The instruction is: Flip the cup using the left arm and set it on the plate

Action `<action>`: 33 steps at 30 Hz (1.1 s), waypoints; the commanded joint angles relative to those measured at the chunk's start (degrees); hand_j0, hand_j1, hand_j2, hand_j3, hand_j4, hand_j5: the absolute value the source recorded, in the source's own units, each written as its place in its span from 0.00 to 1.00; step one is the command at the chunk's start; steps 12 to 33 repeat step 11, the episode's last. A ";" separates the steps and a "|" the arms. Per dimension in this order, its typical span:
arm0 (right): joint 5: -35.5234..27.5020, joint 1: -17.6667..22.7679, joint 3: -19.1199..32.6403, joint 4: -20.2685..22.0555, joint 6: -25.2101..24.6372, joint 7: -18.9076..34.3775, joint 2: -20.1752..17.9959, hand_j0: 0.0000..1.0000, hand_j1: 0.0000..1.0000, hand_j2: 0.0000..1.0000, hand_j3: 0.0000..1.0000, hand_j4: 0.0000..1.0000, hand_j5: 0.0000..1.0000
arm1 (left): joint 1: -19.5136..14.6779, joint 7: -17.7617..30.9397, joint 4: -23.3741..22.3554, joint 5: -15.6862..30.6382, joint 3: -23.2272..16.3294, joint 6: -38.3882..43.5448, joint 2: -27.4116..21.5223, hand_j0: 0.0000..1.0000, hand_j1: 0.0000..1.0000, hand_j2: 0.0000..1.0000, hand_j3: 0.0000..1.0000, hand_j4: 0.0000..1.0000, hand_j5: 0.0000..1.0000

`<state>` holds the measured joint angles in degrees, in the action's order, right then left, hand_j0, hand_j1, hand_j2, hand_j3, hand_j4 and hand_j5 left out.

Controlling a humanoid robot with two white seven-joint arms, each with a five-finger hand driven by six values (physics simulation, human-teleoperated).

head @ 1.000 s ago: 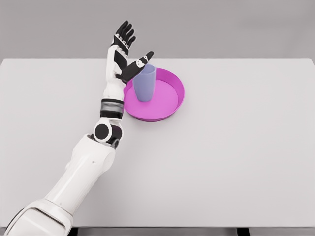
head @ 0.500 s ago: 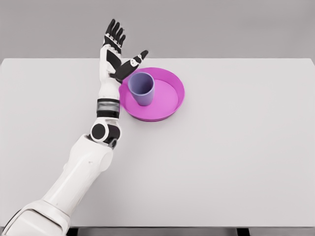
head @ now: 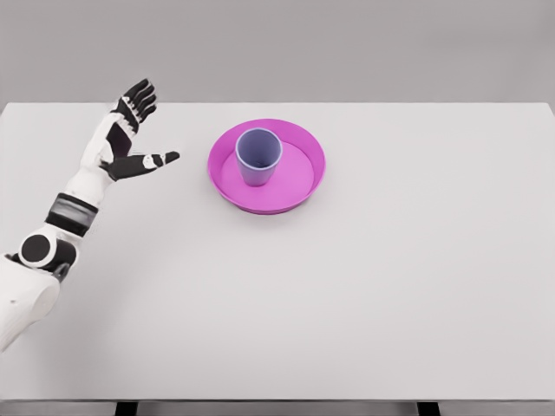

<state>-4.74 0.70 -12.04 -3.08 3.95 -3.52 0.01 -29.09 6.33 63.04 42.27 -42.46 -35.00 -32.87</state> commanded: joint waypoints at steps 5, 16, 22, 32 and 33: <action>-0.01 0.00 0.00 0.00 0.00 0.01 -0.01 1.00 1.00 1.00 1.00 1.00 1.00 | -0.26 28.67 0.60 -0.08 -0.87 0.00 -11.86 1.00 1.00 1.00 1.00 1.00 1.00; -0.01 0.00 0.00 0.00 0.00 0.01 -0.01 1.00 1.00 1.00 1.00 1.00 1.00 | -0.18 28.67 0.68 0.00 -1.48 0.00 -17.49 1.00 1.00 1.00 1.00 1.00 1.00; -0.01 0.00 0.00 0.00 0.00 0.01 -0.01 1.00 1.00 1.00 1.00 1.00 1.00 | -0.18 28.67 0.68 0.00 -1.48 0.00 -17.49 1.00 1.00 1.00 1.00 1.00 1.00; -0.01 0.00 0.00 0.00 0.00 0.01 -0.01 1.00 1.00 1.00 1.00 1.00 1.00 | -0.18 28.67 0.68 0.00 -1.48 0.00 -17.49 1.00 1.00 1.00 1.00 1.00 1.00; -0.01 0.00 0.00 0.00 0.00 0.01 -0.01 1.00 1.00 1.00 1.00 1.00 1.00 | -0.18 28.67 0.68 0.00 -1.48 0.00 -17.49 1.00 1.00 1.00 1.00 1.00 1.00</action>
